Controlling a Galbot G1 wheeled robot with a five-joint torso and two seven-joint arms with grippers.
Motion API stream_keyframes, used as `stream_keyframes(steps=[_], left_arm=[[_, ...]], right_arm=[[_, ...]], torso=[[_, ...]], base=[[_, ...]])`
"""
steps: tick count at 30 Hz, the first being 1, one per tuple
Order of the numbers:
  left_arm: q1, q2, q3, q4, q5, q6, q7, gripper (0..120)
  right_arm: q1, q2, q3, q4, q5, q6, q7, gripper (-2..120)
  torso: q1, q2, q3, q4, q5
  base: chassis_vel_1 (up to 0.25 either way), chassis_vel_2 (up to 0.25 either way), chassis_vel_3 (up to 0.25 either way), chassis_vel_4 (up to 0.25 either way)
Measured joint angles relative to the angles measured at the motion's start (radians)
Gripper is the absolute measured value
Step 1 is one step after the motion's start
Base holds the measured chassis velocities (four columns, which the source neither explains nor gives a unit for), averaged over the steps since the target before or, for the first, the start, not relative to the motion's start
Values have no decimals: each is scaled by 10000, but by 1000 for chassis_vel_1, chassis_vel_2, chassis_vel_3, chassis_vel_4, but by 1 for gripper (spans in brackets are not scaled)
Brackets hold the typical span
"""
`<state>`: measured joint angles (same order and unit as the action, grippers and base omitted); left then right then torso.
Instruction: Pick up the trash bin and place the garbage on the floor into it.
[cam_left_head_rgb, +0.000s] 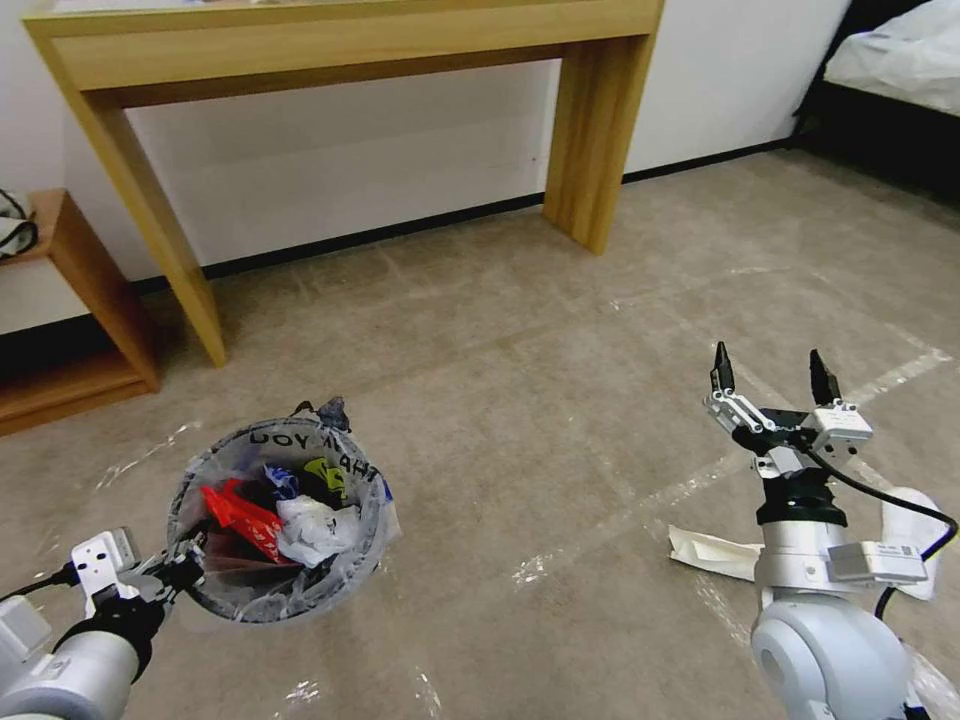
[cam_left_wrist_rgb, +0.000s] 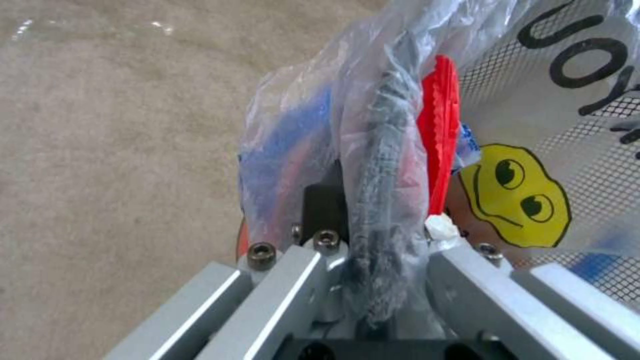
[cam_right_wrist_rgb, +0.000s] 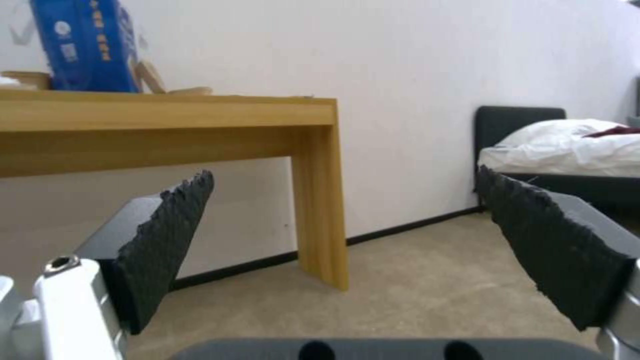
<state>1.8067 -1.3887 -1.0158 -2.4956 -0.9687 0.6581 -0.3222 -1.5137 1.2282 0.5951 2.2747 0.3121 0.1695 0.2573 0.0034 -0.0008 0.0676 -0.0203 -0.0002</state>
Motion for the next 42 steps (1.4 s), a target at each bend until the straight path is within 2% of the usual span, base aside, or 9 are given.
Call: stream_keyframes(steps=[42], left_arm=[[132,-43,-41,-45,37,10,0,1]], right_arm=[[-35,-64,11,-18,14,86,3,100]], torso=[[0,0,0,0,0]], base=[[-34,-36,-36,-36]])
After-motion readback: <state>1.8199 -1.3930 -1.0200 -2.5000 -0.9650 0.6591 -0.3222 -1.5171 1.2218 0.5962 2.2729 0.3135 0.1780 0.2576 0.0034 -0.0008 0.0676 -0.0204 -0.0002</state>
